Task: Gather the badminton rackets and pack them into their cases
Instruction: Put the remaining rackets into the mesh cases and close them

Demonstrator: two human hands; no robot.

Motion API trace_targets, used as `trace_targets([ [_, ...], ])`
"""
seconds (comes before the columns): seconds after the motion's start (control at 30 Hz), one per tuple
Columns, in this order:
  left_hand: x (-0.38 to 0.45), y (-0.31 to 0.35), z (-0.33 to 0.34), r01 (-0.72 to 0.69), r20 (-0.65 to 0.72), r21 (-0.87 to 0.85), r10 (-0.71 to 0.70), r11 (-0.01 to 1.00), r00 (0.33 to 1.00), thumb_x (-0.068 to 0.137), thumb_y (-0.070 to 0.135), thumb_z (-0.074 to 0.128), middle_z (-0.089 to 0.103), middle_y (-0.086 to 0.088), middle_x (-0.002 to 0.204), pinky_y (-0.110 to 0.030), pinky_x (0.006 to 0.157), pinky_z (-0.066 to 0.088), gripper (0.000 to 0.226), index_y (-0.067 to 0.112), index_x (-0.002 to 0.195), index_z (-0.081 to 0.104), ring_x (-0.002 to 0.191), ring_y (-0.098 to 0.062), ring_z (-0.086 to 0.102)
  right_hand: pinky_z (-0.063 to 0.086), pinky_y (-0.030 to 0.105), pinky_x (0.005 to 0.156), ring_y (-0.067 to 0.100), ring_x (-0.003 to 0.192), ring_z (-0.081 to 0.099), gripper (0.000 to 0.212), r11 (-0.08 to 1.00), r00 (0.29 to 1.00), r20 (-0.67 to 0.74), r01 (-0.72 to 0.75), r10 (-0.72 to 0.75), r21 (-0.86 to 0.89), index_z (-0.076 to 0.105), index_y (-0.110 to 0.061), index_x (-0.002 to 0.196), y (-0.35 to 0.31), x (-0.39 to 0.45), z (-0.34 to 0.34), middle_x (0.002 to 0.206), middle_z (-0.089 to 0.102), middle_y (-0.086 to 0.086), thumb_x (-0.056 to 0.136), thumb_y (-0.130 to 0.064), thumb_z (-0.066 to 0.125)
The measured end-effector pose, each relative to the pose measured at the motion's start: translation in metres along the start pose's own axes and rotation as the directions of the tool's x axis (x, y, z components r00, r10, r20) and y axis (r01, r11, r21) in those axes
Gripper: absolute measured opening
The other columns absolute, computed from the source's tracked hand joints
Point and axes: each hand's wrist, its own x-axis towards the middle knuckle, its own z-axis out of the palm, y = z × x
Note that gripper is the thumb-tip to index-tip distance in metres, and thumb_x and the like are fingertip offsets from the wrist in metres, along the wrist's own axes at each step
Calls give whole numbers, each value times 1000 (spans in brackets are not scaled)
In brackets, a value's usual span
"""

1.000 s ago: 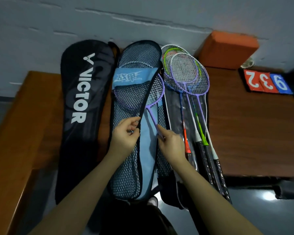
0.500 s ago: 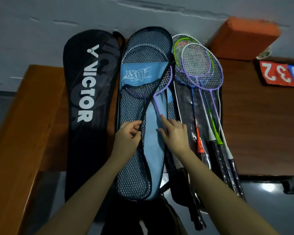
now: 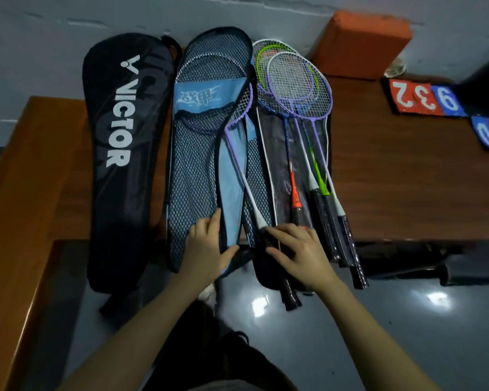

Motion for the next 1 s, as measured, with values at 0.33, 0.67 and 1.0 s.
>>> trace_targets([
  [0.33,-40,14,17,45,-102,-99,-55,994,993,79,-6,56,53,-19,96,-42,75,50,45,0,124,54,78,-33,54,4,23,101,7,125,32,92,997,975,208,69,-75,33,30,-27,144,5,-87,-6,142,40,-12,66,-62,65],
  [0.67,-59,19,-12,-31,-214,-250,-24,968,976,76,-9,60,51,-8,84,-14,69,42,43,3,117,60,64,-19,50,21,31,86,9,100,51,57,990,982,-127,138,-137,-3,61,-15,120,-35,-75,15,111,66,-3,77,-53,57],
  [1.0,-65,12,-38,73,-138,-582,-187,810,973,79,-6,62,59,-13,91,-9,72,46,44,13,119,59,70,-6,54,19,30,78,13,90,58,50,997,975,-216,58,-47,48,67,-20,104,-90,2,23,94,67,-8,71,-56,57],
])
